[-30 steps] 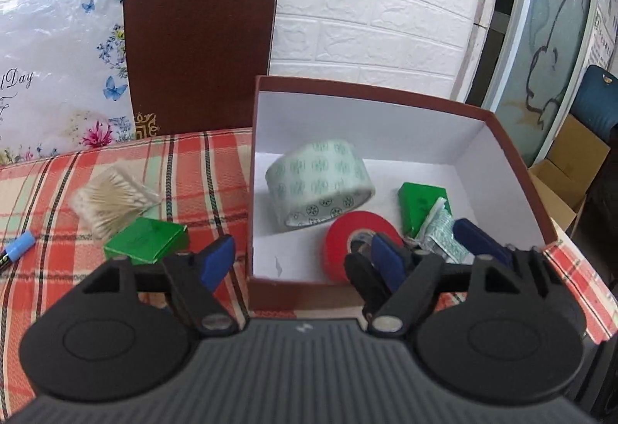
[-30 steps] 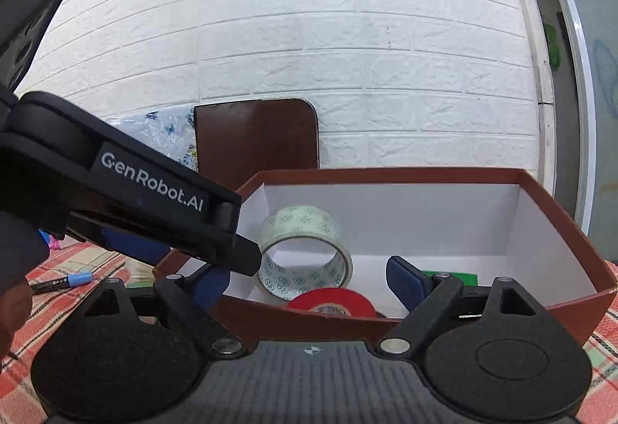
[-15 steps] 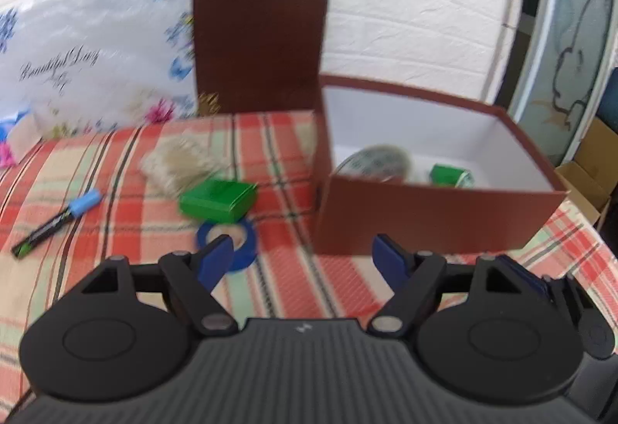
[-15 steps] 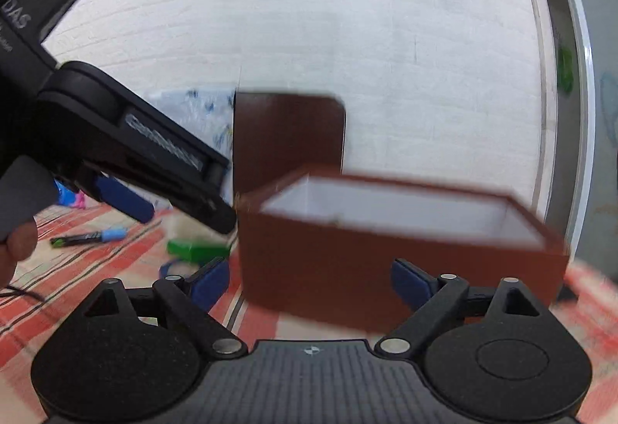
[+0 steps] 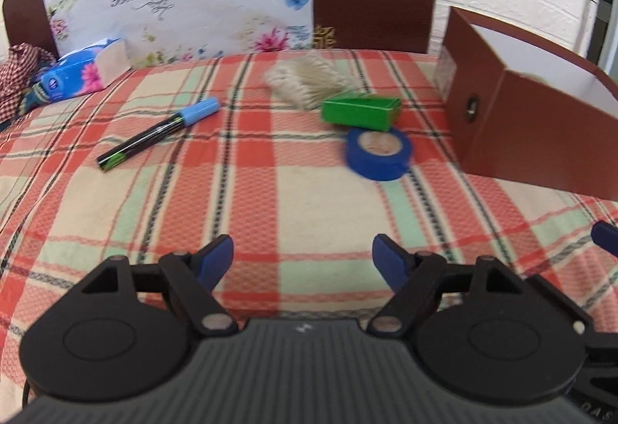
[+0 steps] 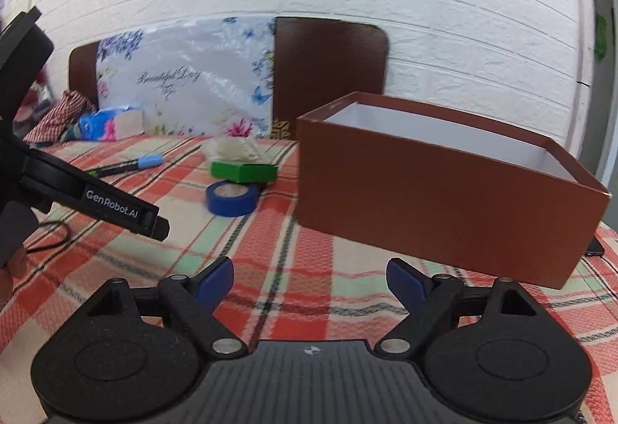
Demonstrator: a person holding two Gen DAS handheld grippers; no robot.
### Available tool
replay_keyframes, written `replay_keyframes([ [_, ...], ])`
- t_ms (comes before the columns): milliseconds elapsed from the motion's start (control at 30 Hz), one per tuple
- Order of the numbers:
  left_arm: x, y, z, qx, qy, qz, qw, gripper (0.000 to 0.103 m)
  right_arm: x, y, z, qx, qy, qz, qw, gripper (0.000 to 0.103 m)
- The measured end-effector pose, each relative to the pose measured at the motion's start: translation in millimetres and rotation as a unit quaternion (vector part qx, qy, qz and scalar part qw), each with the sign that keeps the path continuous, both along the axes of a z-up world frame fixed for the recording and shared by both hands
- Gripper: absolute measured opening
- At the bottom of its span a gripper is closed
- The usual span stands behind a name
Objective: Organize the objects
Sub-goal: 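Place the clear tape roll into the brown box and release, then grasp the black marker with blue cap using the left gripper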
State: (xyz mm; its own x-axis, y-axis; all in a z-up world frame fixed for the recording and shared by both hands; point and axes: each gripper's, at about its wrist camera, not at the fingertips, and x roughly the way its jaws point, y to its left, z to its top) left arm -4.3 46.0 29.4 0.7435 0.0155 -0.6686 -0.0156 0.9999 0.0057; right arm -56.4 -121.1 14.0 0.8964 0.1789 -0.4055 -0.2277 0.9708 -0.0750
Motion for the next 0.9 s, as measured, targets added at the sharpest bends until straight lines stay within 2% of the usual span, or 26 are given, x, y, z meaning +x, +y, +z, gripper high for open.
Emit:
replay_keyframes([
  [133, 1.2, 24.2, -8.2, -0.005, 0.002, 0.025, 0.9997, 0.081, -3.1, 21.3, -2.2, -0.034, 0.005, 0.028, 0.999, 0.085],
  [233, 2.0, 43.0, -12.3, -0.005, -0.003, 0.041, 0.9991, 0.081, -1.2, 35.7, -2.1, -0.034, 0.018, 0.048, 0.998, 0.085],
  [400, 5.3, 79.8, -12.5, 0.0, -0.01, 0.068, 0.9976, 0.081, 3.8, 59.7, -1.2, -0.039, 0.03, 0.08, 0.996, 0.079],
  [500, 12.2, 109.4, -14.1, 0.008, -0.012, 0.093, 0.9956, 0.081, 22.6, 64.7, -2.6, -0.011, 0.071, 0.075, 0.995, 0.077],
  [567, 17.1, 131.0, -16.5, 0.023, -0.021, 0.104, 0.9941, 0.089, 43.3, 70.0, -8.0, -0.006, 0.112, 0.069, 0.991, 0.075],
  [633, 19.5, 158.9, -19.0, 0.026, -0.031, 0.124, 0.9915, 0.091, 57.4, 79.1, -9.7, -0.003, 0.115, 0.074, 0.991, 0.076],
  [700, 20.4, 195.8, -19.7, 0.0, -0.035, 0.173, 0.9842, 0.09, 69.5, 95.1, -9.2, -0.013, 0.113, 0.089, 0.99, 0.076],
  [767, 14.6, 230.2, -19.3, -0.044, -0.065, 0.223, 0.9716, 0.089, 78.9, 114.2, -8.2, -0.022, 0.106, 0.114, 0.988, 0.075],
  [833, 6.9, 253.8, -22.6, -0.107, -0.104, 0.243, 0.9584, 0.09, 88.6, 134.7, -5.5, -0.029, 0.093, 0.141, 0.985, 0.073],
  [867, 3.7, 257.7, -23.5, -0.124, -0.117, 0.247, 0.9539, 0.09, 94.0, 144.3, -2.9, -0.032, 0.082, 0.152, 0.984, 0.073],
  [900, 4.0, 256.2, -24.0, -0.123, -0.121, 0.247, 0.9535, 0.09, 99.6, 152.4, 0.6, -0.032, 0.072, 0.158, 0.984, 0.073],
])
